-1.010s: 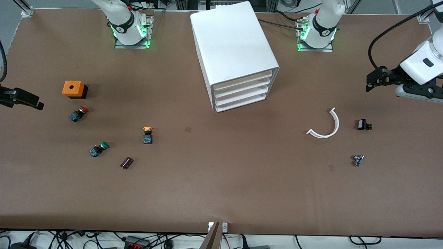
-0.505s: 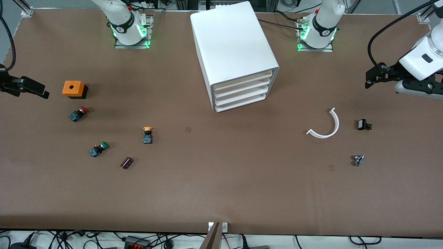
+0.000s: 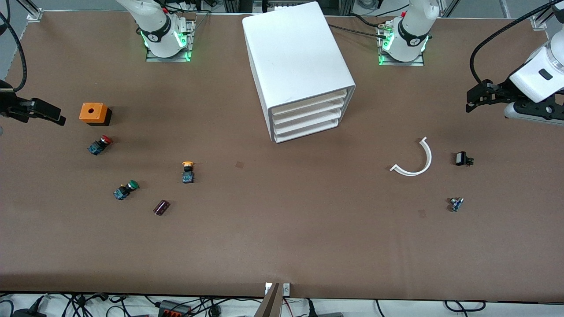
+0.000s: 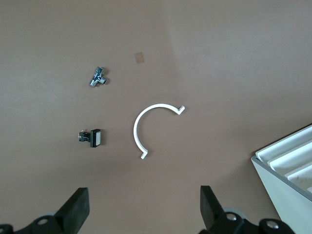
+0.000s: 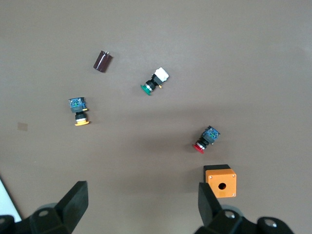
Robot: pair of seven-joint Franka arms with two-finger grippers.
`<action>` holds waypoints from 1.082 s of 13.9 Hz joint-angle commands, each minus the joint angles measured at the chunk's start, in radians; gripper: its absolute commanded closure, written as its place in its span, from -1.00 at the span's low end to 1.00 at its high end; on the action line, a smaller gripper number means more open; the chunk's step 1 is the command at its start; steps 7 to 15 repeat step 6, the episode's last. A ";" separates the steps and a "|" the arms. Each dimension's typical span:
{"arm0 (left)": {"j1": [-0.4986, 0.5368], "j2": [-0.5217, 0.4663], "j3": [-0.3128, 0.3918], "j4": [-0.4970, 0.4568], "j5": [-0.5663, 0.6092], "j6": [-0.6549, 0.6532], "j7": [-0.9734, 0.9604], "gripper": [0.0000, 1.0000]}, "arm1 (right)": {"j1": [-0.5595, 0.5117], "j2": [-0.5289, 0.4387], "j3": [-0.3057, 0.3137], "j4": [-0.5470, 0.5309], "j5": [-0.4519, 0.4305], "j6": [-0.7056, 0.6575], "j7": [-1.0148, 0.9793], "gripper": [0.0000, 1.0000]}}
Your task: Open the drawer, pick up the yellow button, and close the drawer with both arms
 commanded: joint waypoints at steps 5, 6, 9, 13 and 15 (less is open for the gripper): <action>-0.006 -0.027 0.008 -0.019 0.001 -0.022 -0.006 -1.00 | -0.007 -0.023 0.018 -0.026 -0.018 0.016 -0.014 -1.00; -0.006 -0.027 0.008 -0.019 0.001 -0.022 -0.006 -1.00 | -0.007 -0.023 0.018 -0.026 -0.018 0.016 -0.014 -1.00; -0.006 -0.027 0.008 -0.019 0.001 -0.022 -0.006 -1.00 | -0.007 -0.023 0.018 -0.026 -0.018 0.016 -0.014 -1.00; -0.006 -0.027 0.008 -0.019 0.001 -0.022 -0.006 -1.00 | -0.007 -0.023 0.018 -0.026 -0.018 0.016 -0.014 -1.00; -0.006 -0.027 0.008 -0.019 0.001 -0.022 -0.006 -1.00 | -0.007 -0.023 0.018 -0.026 -0.018 0.016 -0.014 -1.00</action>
